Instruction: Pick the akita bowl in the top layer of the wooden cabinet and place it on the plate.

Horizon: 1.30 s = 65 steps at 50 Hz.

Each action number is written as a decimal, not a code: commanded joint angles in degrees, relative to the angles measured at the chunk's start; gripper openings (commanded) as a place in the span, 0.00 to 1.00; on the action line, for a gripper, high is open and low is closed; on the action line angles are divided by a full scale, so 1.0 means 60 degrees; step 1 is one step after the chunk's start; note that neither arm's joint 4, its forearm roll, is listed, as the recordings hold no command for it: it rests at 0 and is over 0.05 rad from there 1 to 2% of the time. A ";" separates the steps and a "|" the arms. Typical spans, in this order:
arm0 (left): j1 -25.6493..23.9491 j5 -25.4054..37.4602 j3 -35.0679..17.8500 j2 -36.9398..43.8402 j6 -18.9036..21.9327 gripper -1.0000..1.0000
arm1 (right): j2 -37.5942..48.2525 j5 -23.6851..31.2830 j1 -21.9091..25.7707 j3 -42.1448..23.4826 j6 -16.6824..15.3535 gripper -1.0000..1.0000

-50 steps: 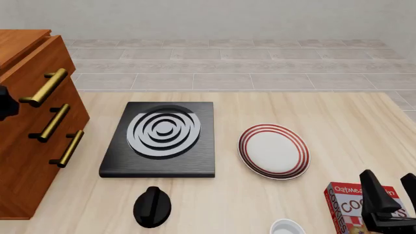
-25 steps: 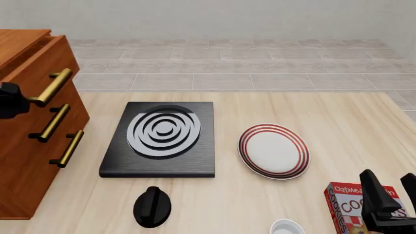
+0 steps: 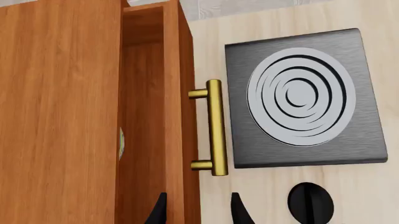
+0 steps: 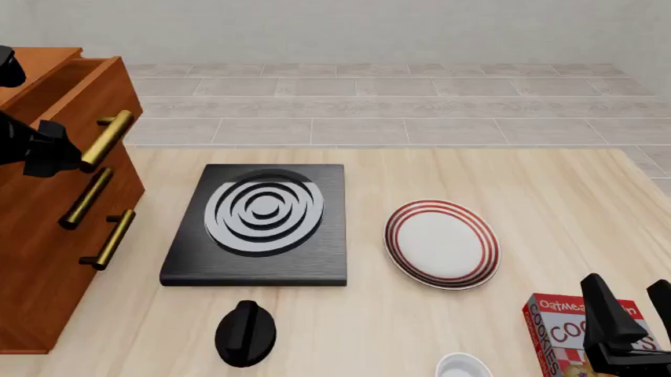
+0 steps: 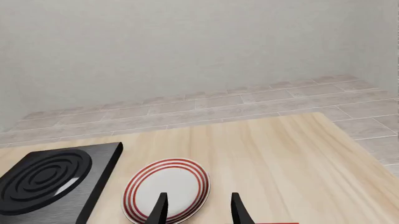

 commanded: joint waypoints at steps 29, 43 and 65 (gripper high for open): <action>-0.1626 -0.0329 -0.0292 0.0610 -0.0076 1.00 | -0.0045 0.0044 0.0009 0.0000 -0.0013 1.00; -0.2062 -0.0327 -0.0606 0.0879 -0.0140 1.00 | 0.0016 -0.0011 0.0010 -0.0002 0.0039 1.00; -0.2887 -0.0566 -0.0811 0.1140 -0.0455 1.00 | -0.0074 0.0074 0.0018 -0.0002 0.0063 1.00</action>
